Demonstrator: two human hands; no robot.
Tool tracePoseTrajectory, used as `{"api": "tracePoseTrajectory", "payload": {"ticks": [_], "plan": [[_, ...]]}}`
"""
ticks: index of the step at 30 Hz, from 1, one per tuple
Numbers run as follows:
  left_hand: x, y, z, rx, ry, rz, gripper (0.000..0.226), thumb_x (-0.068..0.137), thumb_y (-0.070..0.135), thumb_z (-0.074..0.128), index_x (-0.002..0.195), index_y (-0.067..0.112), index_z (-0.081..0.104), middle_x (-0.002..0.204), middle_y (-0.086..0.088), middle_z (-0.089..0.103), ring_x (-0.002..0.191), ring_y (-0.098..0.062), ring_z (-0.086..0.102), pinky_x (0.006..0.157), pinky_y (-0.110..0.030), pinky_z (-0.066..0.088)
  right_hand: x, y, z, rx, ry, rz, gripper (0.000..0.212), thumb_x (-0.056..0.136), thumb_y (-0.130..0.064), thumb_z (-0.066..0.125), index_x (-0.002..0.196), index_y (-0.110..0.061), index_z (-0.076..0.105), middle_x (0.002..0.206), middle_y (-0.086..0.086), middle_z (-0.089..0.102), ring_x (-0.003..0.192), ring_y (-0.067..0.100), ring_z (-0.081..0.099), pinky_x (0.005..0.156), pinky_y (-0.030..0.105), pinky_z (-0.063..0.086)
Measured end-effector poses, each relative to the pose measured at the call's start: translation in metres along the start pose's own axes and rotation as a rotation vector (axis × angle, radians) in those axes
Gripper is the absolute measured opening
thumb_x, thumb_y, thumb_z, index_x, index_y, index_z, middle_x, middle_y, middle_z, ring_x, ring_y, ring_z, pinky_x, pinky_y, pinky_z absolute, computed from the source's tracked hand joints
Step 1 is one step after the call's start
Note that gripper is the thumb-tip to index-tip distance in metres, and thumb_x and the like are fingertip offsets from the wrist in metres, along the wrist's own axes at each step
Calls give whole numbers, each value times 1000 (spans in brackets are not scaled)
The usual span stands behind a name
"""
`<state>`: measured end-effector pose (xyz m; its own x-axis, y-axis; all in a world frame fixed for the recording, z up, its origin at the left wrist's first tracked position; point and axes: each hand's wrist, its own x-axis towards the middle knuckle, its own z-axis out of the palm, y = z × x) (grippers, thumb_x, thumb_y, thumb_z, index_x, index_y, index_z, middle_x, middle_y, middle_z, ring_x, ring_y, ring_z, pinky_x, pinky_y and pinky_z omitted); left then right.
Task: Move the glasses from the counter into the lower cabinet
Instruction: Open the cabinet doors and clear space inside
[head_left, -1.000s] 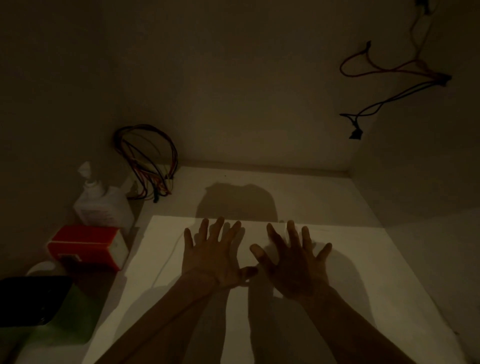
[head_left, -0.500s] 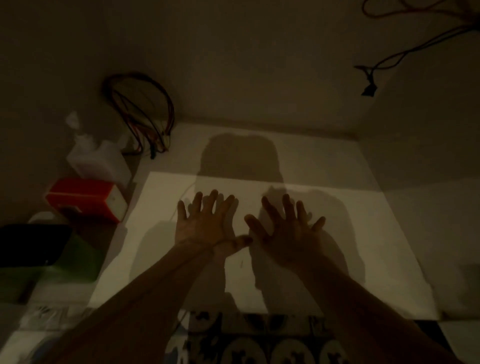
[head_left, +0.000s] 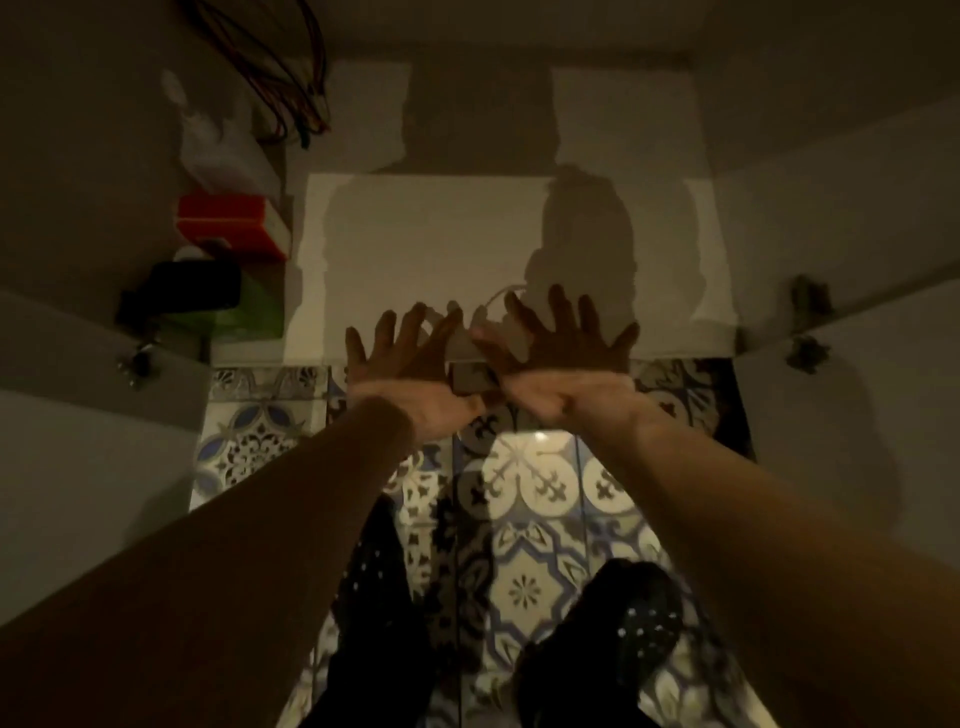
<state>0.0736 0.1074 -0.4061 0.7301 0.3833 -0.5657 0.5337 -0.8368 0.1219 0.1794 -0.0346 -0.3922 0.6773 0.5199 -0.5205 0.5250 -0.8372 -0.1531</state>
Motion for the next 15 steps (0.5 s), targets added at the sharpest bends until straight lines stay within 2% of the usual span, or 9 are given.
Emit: {"api": "tracePoseTrajectory", "payload": {"ticks": [1, 2, 4, 5, 7, 10, 15], "plan": [[-15, 4, -2, 15, -11, 9, 115, 60, 103, 21, 153, 46, -15, 168, 4, -11, 154, -29, -7, 120, -62, -2, -16, -1, -6, -5, -10, 5, 85, 81, -88, 7, 156, -48, 8, 170, 1, -3, 154, 36, -6, 112, 74, -8], [-31, 10, -6, 24, -4, 22, 114, 61, 103, 21, 153, 45, -15, 169, 2, -10, 154, -30, -5, 120, -63, -1, -32, -2, -16, -17, -26, 17, 88, 79, -89, 1, 155, -47, 16, 170, 4, 6, 154, 37, 2, 112, 73, -6], [-67, 22, -21, 23, 8, 40, 115, 62, 101, 22, 155, 42, -8, 169, -2, -4, 153, -33, -1, 119, -64, 1, -68, -3, -38, -12, -71, 59, 104, 72, -91, -11, 149, -41, 38, 160, 10, 34, 148, 38, 25, 114, 75, 3], [-86, 28, -30, 18, 8, 38, 115, 60, 101, 20, 156, 41, -3, 169, -4, 0, 153, -34, 1, 119, -65, 2, -86, -4, -48, -3, -82, 63, 105, 72, -91, -12, 148, -39, 39, 156, 13, 39, 147, 39, 27, 113, 76, 4], [-119, 40, -51, -14, 32, 16, 118, 54, 99, 16, 156, 41, 2, 169, -5, 5, 153, -34, 2, 119, -64, 3, -123, -3, -67, 12, -82, 39, 98, 75, -91, -10, 154, -43, 22, 164, 12, 24, 152, 39, 11, 113, 76, 0], [-177, 60, -80, -59, 39, -12, 116, 53, 94, 18, 156, 44, -5, 169, -1, -2, 154, -31, -4, 120, -62, -3, -181, 4, -100, 31, -121, 9, 93, 75, -91, -10, 156, -47, -1, 170, 5, -6, 154, 34, -12, 114, 74, -7], [-286, 87, -129, -53, 18, -28, 111, 65, 96, 33, 155, 46, -9, 169, 4, -7, 154, -26, -7, 121, -60, -2, -277, 5, -177, 3, -132, -2, 93, 74, -91, -12, 155, -48, -6, 170, 3, -10, 154, 34, -14, 114, 74, -6]]}}
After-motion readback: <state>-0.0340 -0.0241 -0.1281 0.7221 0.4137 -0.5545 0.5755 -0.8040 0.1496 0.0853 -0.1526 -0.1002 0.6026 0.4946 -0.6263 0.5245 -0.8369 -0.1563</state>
